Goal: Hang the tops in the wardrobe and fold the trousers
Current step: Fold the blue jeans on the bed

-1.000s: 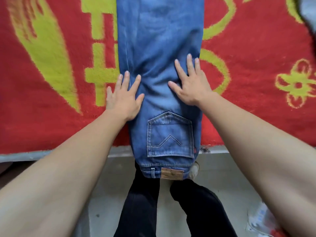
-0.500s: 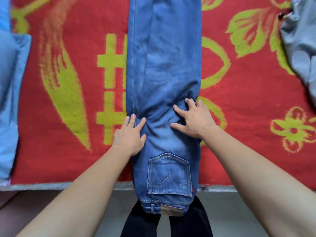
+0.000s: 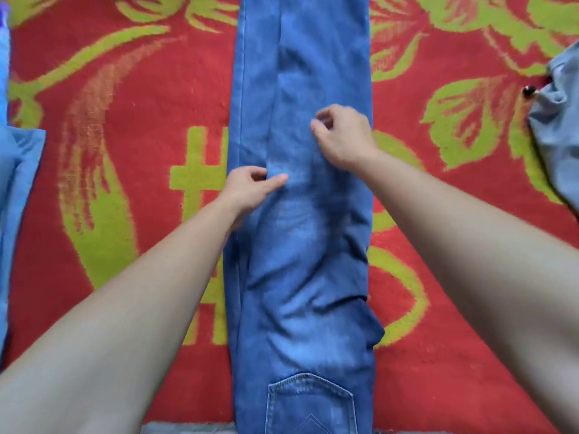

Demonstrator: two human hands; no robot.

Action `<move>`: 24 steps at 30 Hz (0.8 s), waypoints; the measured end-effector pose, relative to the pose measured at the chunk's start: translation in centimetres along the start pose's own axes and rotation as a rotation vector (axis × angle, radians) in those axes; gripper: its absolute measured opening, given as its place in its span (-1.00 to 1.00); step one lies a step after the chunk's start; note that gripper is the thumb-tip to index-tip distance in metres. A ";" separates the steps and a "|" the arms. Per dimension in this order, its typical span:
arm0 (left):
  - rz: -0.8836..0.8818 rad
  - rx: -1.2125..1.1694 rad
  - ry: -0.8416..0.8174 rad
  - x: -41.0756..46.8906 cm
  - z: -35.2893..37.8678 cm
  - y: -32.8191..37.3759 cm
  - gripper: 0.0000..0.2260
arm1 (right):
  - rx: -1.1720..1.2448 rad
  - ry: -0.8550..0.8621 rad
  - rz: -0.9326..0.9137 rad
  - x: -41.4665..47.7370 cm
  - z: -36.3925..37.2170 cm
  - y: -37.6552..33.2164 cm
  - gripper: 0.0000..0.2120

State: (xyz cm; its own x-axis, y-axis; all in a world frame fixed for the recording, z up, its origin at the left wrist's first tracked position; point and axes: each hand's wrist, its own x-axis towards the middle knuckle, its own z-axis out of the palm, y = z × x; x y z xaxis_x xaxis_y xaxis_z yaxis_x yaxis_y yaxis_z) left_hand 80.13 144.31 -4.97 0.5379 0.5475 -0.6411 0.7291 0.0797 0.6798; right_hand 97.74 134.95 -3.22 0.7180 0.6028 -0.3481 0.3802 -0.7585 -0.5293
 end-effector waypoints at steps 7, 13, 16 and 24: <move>0.001 -0.296 -0.071 2.5 -0.7 -2.3 -0.91 | -0.082 0.146 0.028 7.4 4.5 -4.7 -0.65; -0.030 -0.348 -0.083 2.2 -1.3 -1.5 -0.94 | -0.241 0.129 0.008 7.3 3.0 -6.9 -0.85; -0.048 -0.439 0.028 1.8 -2.3 -1.1 -0.92 | -0.200 0.219 -0.052 7.1 2.2 -9.4 -0.86; 0.006 -0.176 0.227 2.6 -4.3 -3.4 -0.91 | -0.112 -0.007 -0.087 6.4 6.0 -9.9 -0.75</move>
State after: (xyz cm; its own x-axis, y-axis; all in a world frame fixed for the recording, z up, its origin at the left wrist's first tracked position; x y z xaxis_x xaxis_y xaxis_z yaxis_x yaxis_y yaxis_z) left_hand 77.19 149.08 -7.42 0.4194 0.7193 -0.5538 0.6309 0.2077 0.7476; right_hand 95.03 147.80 -4.81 0.6755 0.6687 -0.3107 0.5033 -0.7261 -0.4684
